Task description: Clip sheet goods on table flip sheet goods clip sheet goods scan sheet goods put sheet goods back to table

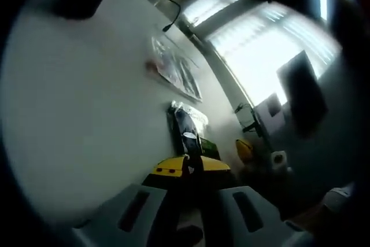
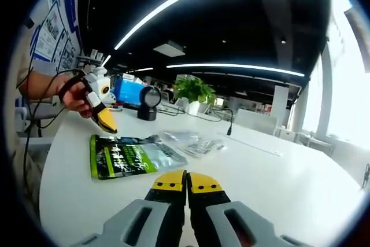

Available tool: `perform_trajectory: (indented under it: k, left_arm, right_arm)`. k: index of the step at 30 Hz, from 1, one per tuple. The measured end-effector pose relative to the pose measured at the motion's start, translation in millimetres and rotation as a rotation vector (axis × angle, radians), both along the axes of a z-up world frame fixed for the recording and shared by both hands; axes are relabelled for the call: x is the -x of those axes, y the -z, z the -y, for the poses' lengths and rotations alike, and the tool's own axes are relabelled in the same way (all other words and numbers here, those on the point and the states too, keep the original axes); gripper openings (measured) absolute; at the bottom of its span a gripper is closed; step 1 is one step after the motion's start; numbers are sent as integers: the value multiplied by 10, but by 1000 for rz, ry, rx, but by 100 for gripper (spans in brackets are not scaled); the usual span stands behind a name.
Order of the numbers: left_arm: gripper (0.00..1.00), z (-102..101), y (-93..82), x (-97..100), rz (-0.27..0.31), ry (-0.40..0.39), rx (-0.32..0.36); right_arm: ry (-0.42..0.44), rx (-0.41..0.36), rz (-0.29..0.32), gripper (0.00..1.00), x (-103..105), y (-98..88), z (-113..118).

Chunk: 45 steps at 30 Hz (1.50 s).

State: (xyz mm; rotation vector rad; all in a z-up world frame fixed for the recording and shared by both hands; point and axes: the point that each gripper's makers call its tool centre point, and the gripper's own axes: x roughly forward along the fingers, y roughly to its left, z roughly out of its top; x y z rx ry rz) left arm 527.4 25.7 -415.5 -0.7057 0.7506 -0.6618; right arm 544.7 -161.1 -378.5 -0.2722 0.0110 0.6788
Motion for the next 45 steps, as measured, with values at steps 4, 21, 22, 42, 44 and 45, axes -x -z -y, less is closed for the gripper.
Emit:
perform_trajectory:
  k: [4, 21, 22, 42, 44, 45]
  left_arm:
    - [4, -10, 7, -9, -5, -3, 1]
    - [6, 82, 36, 36, -43, 28, 37]
    - [6, 91, 36, 40, -53, 31, 49]
    - [5, 88, -64, -7, -160, 2, 230]
    - [5, 83, -37, -19, -182, -6, 249]
    - [5, 84, -35, -20, -185, -6, 253]
  right_arm:
    - [0, 1, 0, 0, 0, 2, -2]
    - [-4, 7, 3, 0, -3, 12, -8]
    - [-5, 7, 3, 0, -4, 12, -9]
    - [-4, 12, 8, 0, -4, 9, -5]
    - [-4, 11, 9, 0, -3, 8, -4]
    - [-5, 11, 9, 0, -2, 7, -5]
